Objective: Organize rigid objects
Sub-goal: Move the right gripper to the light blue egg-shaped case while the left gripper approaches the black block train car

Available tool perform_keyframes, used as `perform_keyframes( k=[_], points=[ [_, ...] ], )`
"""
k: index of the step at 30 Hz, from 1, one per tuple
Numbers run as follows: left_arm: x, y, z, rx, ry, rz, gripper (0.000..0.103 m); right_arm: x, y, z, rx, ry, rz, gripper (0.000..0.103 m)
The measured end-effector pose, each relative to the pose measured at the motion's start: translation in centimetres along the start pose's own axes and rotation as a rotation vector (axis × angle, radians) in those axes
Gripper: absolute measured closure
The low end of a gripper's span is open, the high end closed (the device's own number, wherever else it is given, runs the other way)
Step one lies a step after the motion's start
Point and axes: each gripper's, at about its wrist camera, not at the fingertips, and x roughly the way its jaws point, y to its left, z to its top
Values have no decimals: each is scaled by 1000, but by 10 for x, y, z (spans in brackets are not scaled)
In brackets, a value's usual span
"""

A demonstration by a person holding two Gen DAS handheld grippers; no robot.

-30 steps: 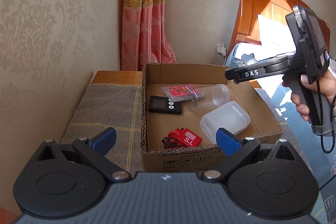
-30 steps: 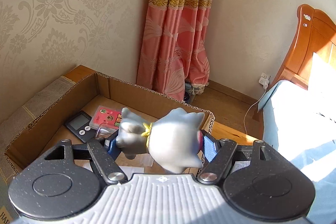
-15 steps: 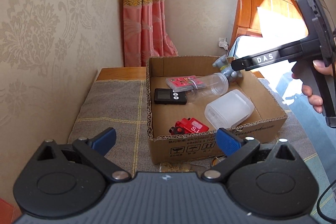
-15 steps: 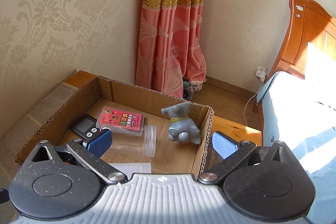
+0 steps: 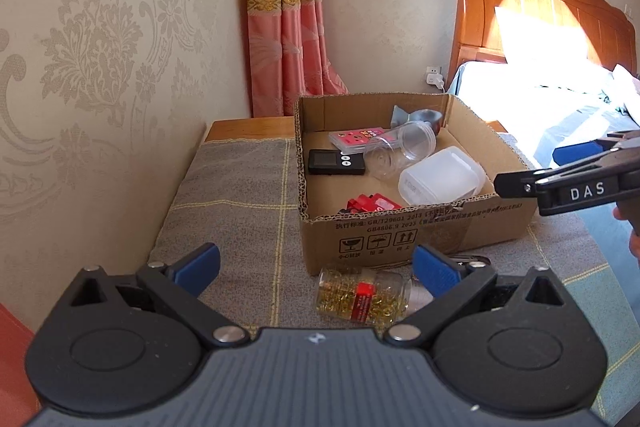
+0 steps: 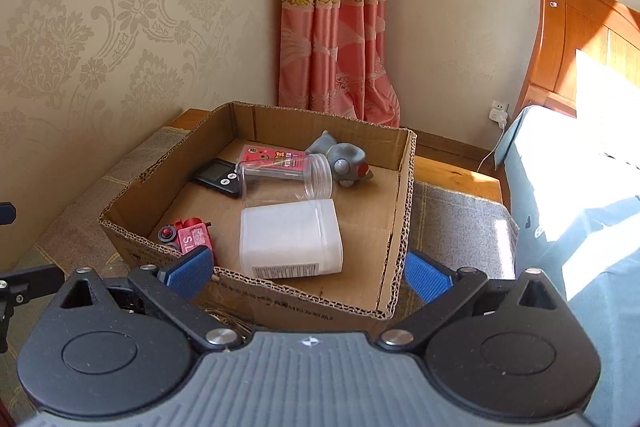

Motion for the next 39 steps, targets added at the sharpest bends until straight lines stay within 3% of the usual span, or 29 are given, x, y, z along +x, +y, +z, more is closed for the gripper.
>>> perform_keyframes(
  k=[8,21,31,39],
  points=[
    [-1,10,-30,-34,34,24,1,14,15,-52,63,94,68,0],
    [3,19,-49,-43,58,21,1,49,54,-69,22,249,107,0],
    [6,19,-52,-37,66,6,1,61,56,-73,22,248,25,0],
    [9,6,-51,-3,75,-21,1,52,28,-86,44,232,-57,0]
  ],
)
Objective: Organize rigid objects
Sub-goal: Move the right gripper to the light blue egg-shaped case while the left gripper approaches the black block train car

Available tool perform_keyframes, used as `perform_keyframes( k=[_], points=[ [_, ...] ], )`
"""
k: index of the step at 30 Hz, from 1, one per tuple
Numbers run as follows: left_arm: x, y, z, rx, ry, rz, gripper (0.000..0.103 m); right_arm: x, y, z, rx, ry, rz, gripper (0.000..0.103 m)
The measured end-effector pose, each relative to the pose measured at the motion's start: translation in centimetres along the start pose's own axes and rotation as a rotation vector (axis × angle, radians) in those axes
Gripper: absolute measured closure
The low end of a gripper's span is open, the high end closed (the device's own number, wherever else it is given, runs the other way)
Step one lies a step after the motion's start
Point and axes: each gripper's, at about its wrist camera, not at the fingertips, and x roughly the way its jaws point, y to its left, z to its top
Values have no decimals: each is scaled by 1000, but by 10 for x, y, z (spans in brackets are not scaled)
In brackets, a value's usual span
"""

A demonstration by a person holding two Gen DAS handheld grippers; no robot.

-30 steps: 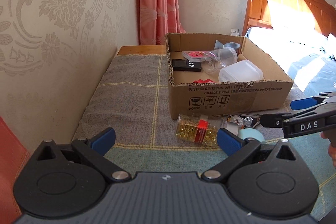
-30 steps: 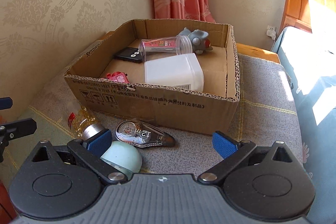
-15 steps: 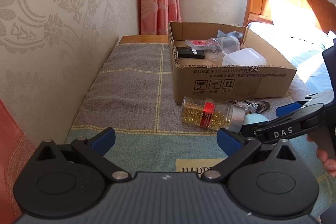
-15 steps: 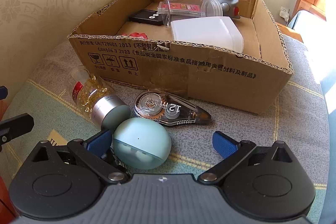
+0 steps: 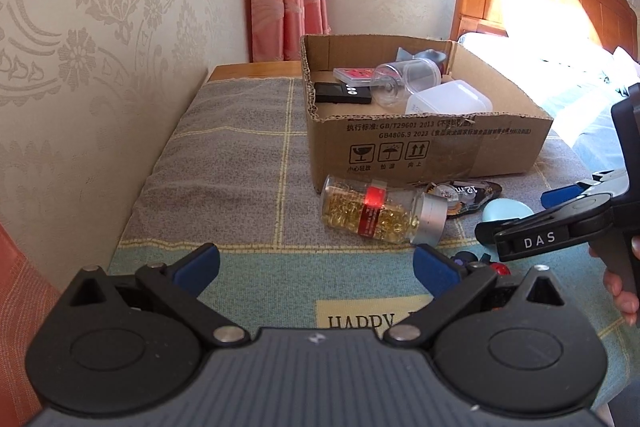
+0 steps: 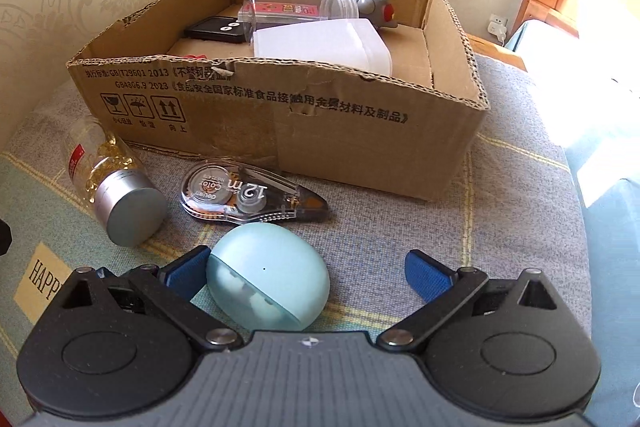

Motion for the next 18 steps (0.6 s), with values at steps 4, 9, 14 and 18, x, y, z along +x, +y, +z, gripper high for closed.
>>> perform_keyframes(
  k=[4,9,14,18],
  points=[
    [0,-12,-1,29,16,-43,1,-5,-19,-8,26,-14,-17,0],
    [-2,-30,-2,78,46,-100,1,-10,-33,-18,25,-39,-15,0],
    [-3,-47,-5,136,68,-133,1,-12,-36,-24,12,-71,-5,0],
    [6,-61,-10,193,87,-129,1,-16,-38,-28,-5,-84,9,0]
  ],
)
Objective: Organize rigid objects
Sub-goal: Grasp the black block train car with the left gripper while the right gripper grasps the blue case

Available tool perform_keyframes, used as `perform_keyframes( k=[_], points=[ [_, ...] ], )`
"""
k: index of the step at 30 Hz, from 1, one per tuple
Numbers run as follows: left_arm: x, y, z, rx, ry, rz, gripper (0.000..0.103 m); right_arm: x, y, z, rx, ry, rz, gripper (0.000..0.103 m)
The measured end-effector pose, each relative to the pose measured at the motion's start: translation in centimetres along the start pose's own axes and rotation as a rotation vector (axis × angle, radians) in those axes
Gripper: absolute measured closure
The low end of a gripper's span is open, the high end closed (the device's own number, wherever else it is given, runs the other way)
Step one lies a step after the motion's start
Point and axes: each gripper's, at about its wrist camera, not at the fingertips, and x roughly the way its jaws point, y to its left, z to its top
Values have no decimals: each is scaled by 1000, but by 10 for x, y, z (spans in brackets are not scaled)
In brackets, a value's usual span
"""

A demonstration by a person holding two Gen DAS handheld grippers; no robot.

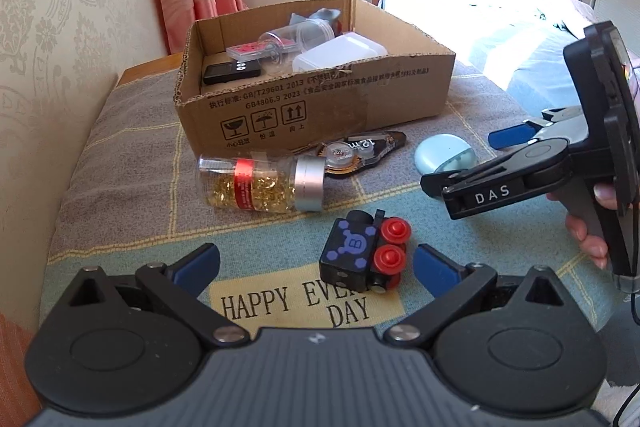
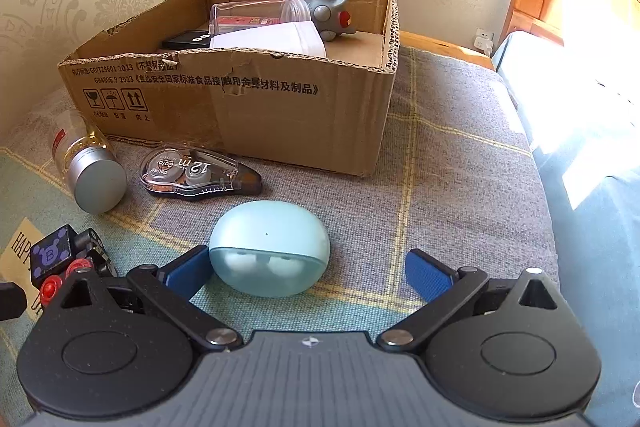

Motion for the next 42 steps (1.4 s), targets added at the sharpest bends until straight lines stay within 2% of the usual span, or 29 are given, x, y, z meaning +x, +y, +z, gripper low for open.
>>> perform_keyframes(
  k=[4,8,18,19,20,24,27,34,42],
  points=[
    [16,-7,-5,13,47,-3,1,-5,-4,-6,-15,-11,12,0],
    [29,-10,-9,14,76,28,4,-8,-9,-11,-22,-24,20,0],
    [46,-3,-1,-16,42,49,4,-10,-12,-15,-35,-41,33,0],
    [46,-3,0,-11,37,46,5,-10,-12,-15,-36,-43,34,0],
    [45,-4,0,-9,31,34,11,-10,-13,-15,-37,-44,35,0],
    [42,-9,0,-13,12,-29,41,-10,-13,-16,-38,-49,36,0],
    [40,-12,-1,-16,-2,-40,51,-10,-13,-15,-38,-49,35,0],
    [36,-12,-6,-51,-8,-21,52,-9,-14,-14,-67,-52,57,0],
    [25,1,-19,-102,-9,14,52,5,2,5,-201,-42,180,0]
  ],
)
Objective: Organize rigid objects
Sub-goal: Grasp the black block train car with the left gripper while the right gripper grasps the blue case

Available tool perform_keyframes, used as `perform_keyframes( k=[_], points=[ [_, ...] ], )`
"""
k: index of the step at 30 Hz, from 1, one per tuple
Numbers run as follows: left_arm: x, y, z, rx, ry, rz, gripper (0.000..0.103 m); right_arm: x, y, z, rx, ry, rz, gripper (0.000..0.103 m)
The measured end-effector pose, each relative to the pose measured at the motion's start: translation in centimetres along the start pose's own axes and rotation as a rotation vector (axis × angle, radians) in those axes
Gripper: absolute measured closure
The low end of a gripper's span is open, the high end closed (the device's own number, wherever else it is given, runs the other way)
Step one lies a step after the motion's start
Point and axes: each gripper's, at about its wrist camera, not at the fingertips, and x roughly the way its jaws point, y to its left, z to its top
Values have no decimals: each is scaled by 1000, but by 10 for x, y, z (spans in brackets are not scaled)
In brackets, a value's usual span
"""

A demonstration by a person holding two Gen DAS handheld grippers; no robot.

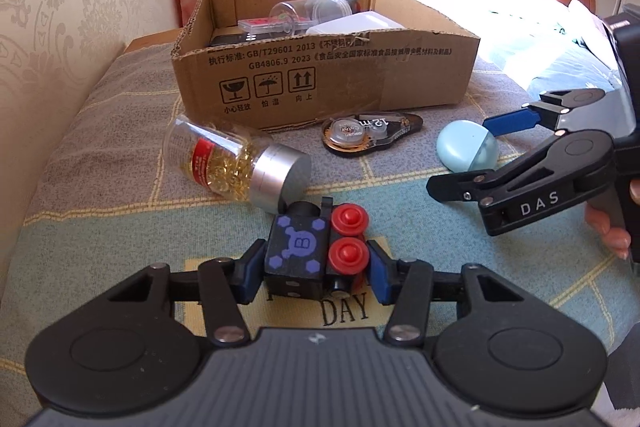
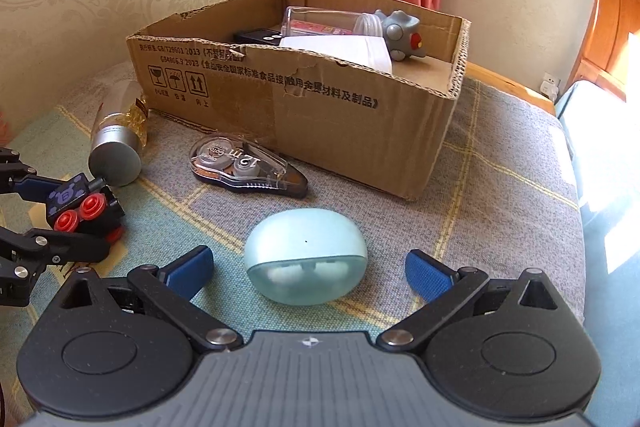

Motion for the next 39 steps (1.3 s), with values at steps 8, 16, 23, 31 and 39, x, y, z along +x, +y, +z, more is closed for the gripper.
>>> perform_keyframes(
  k=[8,16,23,31,39],
  points=[
    [-3,6,-5,-13,-12,-2,52,0,13,7,-89,46,89,0],
    [-3,8,-5,-9,-16,-12,52,-25,42,-15,-172,85,186,0],
    [-3,7,-5,-11,-17,-6,52,-16,25,-6,-153,49,134,13],
    [-1,4,-3,-2,-27,0,51,-8,26,0,-159,-6,130,26],
    [0,0,-3,15,-27,-18,54,-15,26,-4,-131,-33,81,45]
  ],
)
